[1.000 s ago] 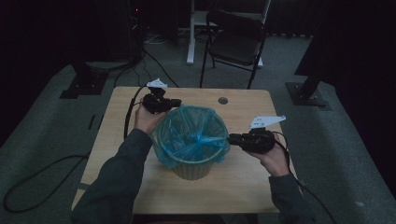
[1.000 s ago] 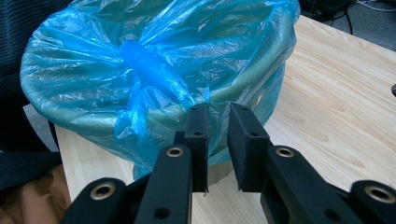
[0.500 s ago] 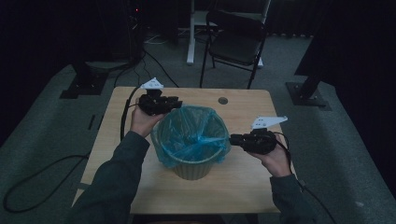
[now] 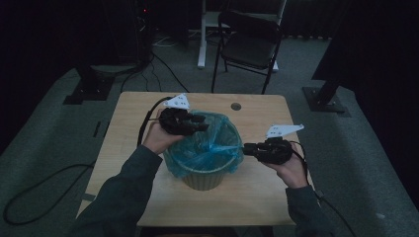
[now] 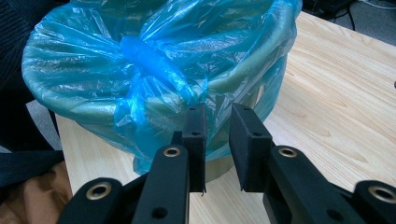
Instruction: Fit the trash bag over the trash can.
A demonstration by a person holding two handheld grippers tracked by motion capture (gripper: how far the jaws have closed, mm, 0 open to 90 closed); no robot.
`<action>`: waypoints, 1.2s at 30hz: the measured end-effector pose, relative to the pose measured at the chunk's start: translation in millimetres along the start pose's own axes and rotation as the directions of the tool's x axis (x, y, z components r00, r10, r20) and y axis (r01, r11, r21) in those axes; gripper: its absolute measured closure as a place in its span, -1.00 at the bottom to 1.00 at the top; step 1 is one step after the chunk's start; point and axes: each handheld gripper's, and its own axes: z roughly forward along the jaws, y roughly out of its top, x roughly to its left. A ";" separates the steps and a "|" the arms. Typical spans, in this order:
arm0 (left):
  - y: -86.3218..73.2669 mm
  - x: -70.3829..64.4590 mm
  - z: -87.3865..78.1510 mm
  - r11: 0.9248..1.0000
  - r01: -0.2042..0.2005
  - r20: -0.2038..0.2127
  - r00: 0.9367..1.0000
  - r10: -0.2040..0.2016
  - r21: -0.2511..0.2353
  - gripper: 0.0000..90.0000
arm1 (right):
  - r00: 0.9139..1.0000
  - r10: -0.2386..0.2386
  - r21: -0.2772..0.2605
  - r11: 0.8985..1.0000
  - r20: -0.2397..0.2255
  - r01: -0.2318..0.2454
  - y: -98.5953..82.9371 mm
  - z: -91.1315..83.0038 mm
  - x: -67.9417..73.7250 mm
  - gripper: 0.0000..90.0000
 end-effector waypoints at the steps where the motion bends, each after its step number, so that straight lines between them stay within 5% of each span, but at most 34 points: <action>1: 0.0 0.0 0.0 1.000 0.000 0.000 1.000 0.000 0.000 0.37 | 1.000 0.000 0.000 1.000 0.000 0.000 0.0 0.0 0.0 0.70; 9: 3.2 -15.4 11.3 0.992 -0.092 0.068 0.994 0.087 0.081 0.37 | 1.000 0.004 -0.001 1.000 0.000 -0.004 -1.7 -0.7 -0.4 0.69; 14: 6.6 -27.8 25.1 0.969 -0.177 0.100 0.982 0.162 0.170 0.38 | 1.000 0.005 0.000 1.000 0.001 -0.005 -2.5 -0.4 -0.2 0.69; 16: 8.0 -31.3 30.4 0.954 -0.206 0.100 0.977 0.188 0.217 0.39 | 1.000 0.007 -0.001 1.000 0.000 -0.007 -2.7 -0.5 -0.1 0.69; 22: 11.1 -34.6 40.8 0.919 -0.248 0.084 0.969 0.234 0.306 0.39 | 1.000 0.010 -0.003 1.000 0.000 -0.010 -3.3 -0.2 -0.1 0.69; 25: 12.7 -35.0 45.0 0.906 -0.255 0.071 0.967 0.245 0.337 0.39 | 1.000 0.010 -0.002 1.000 0.000 -0.010 -3.5 0.0 -0.1 0.70; 28: 12.7 -35.0 45.0 0.906 -0.255 0.071 0.967 0.245 0.337 0.39 | 1.000 0.010 -0.002 1.000 0.000 -0.010 -3.6 0.0 0.0 0.70; 29: 14.7 -36.0 51.5 0.888 -0.268 0.073 0.963 0.260 0.373 0.39 | 1.000 0.010 -0.002 1.000 0.000 -0.010 -3.6 0.0 0.0 0.70; 36: 15.9 -43.2 71.6 0.839 -0.299 0.099 0.953 0.286 0.455 0.37 | 1.000 0.012 -0.002 1.000 -0.001 -0.012 -4.4 -0.4 -0.5 0.70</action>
